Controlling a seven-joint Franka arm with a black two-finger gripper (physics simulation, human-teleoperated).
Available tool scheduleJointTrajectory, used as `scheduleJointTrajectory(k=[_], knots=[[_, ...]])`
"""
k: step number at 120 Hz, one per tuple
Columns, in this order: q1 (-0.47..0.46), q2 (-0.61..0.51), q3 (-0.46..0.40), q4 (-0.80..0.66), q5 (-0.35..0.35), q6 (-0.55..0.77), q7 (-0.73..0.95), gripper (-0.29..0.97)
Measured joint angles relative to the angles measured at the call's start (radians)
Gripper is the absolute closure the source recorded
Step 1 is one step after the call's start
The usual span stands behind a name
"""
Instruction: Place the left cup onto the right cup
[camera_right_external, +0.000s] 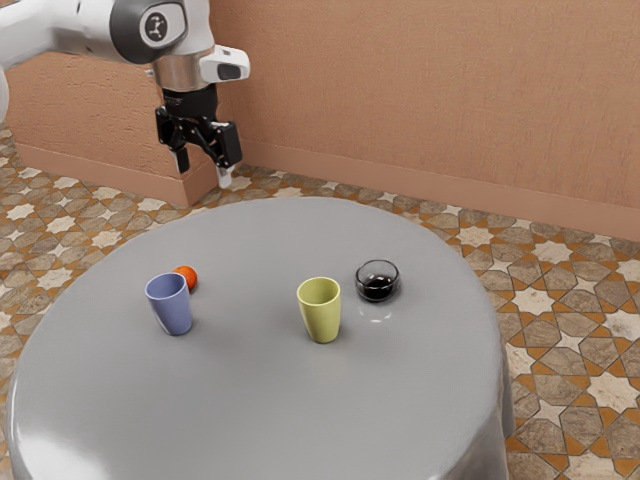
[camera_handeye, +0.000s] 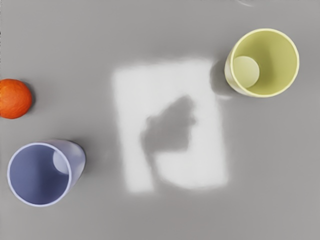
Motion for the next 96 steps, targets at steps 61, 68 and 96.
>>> scheduleJointTrajectory(k=[61, 68, 96], knots=[[-0.004, 0.047, 0.082, -0.090, -0.032, 0.122, -0.009, 0.00], [-0.006, 0.063, 0.107, -0.105, -0.046, 0.143, -0.010, 0.00], [-0.026, 0.076, 0.181, -0.247, -0.100, 0.259, -0.013, 0.05]])
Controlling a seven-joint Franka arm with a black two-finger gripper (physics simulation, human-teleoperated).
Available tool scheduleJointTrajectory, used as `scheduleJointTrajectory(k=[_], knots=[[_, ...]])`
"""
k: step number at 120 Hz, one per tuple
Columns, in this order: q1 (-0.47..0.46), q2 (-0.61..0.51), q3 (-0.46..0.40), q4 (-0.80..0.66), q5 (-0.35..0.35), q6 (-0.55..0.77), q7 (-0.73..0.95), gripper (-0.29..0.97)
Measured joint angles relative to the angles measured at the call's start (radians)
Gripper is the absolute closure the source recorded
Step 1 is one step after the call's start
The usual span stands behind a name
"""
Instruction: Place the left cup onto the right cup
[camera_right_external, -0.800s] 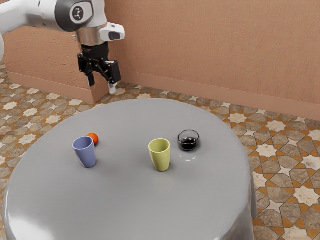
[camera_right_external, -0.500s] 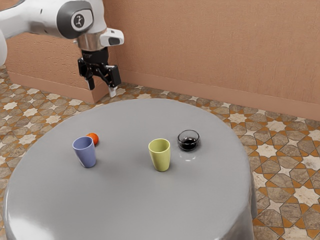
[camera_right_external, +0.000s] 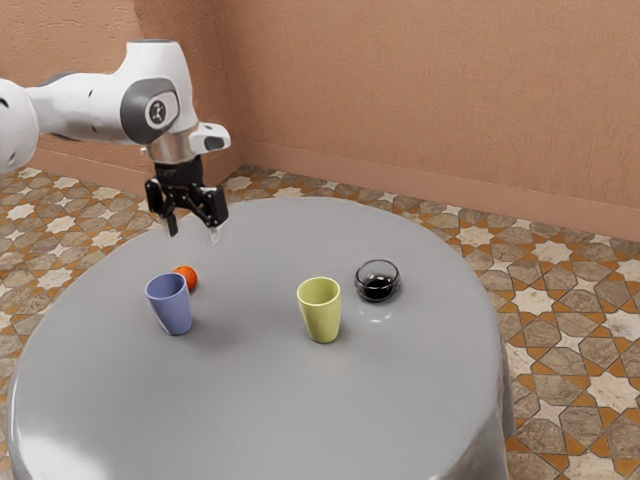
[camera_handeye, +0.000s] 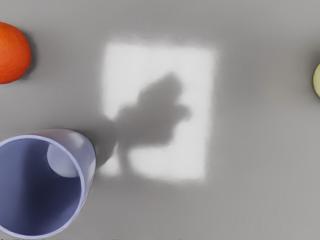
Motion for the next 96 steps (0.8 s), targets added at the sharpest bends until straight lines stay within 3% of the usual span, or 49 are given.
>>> scheduleJointTrajectory(k=[27, 96], knots=[[0.002, 0.017, 0.037, -0.117, -0.047, 0.119, -0.005, 0.14], [0.005, 0.150, 0.100, -0.116, -0.118, 0.240, -0.006, 0.27]])
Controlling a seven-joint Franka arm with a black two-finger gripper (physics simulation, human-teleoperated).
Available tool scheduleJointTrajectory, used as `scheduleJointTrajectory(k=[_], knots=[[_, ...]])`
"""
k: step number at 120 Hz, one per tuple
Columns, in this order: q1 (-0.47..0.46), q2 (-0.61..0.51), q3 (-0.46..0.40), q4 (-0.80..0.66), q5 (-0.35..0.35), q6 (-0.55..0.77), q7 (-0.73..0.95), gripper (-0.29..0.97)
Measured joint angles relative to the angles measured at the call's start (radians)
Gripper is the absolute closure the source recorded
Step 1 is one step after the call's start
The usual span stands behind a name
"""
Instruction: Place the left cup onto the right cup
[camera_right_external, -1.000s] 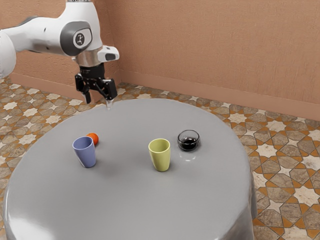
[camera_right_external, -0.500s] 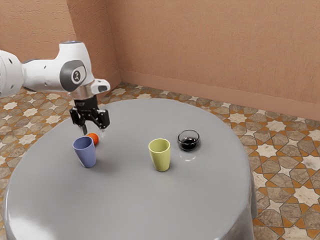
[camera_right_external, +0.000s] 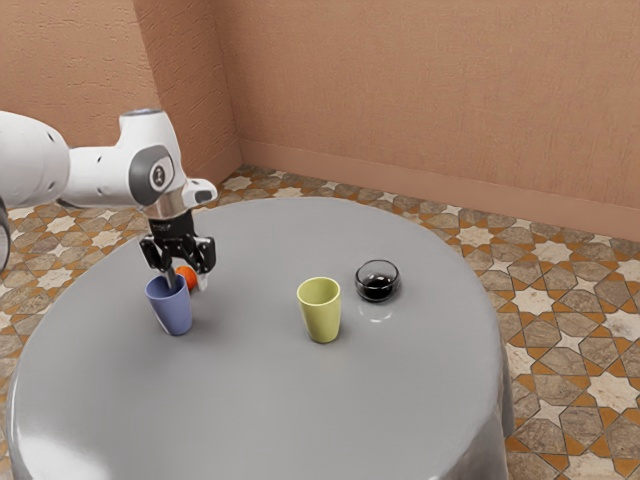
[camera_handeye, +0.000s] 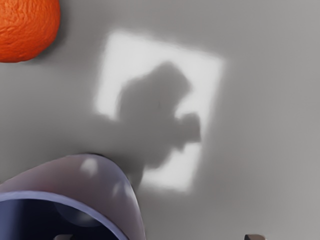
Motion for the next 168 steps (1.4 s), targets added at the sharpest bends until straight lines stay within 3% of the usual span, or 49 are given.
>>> scheduleJointTrajectory(k=[88, 136, 168], knots=[[0.009, 0.023, 0.012, -0.005, -0.053, 0.016, 0.001, 0.72], [-0.035, -0.009, 0.021, 0.000, -0.034, 0.011, -0.008, 0.78], [-0.146, -0.032, 0.049, 0.101, 0.042, -0.134, -0.033, 0.78]])
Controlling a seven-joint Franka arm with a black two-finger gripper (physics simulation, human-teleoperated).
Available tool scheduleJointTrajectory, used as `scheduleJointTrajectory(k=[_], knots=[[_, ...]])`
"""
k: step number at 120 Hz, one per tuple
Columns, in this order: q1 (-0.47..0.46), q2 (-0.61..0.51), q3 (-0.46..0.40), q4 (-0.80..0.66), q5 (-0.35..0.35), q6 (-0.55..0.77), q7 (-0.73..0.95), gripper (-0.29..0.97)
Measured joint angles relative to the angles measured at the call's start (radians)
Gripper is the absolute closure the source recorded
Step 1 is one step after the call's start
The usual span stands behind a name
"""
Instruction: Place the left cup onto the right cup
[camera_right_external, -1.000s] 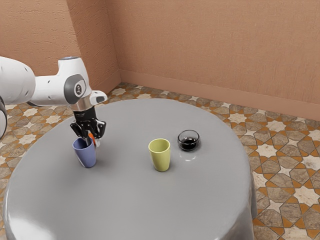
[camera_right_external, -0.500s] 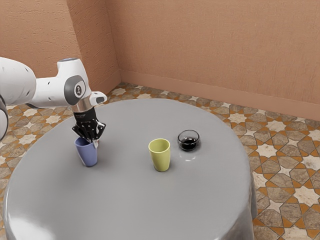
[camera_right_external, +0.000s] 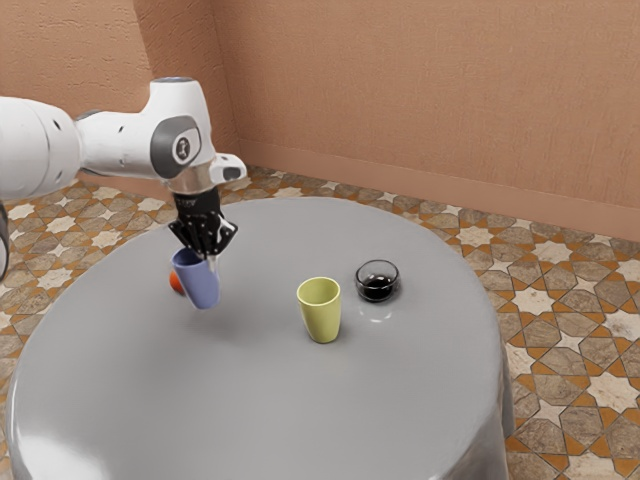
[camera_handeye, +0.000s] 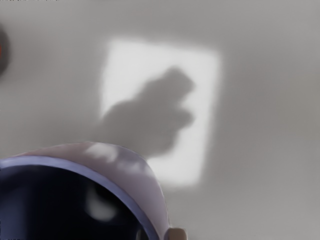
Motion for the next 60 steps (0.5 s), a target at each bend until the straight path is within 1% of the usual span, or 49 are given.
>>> scheduleJointTrajectory(k=[32, 60], knots=[[-0.106, 0.000, -0.005, 0.141, 0.092, -0.160, -0.036, 0.78], [-0.184, 0.000, -0.015, 0.223, 0.139, -0.247, -0.070, 0.79]])
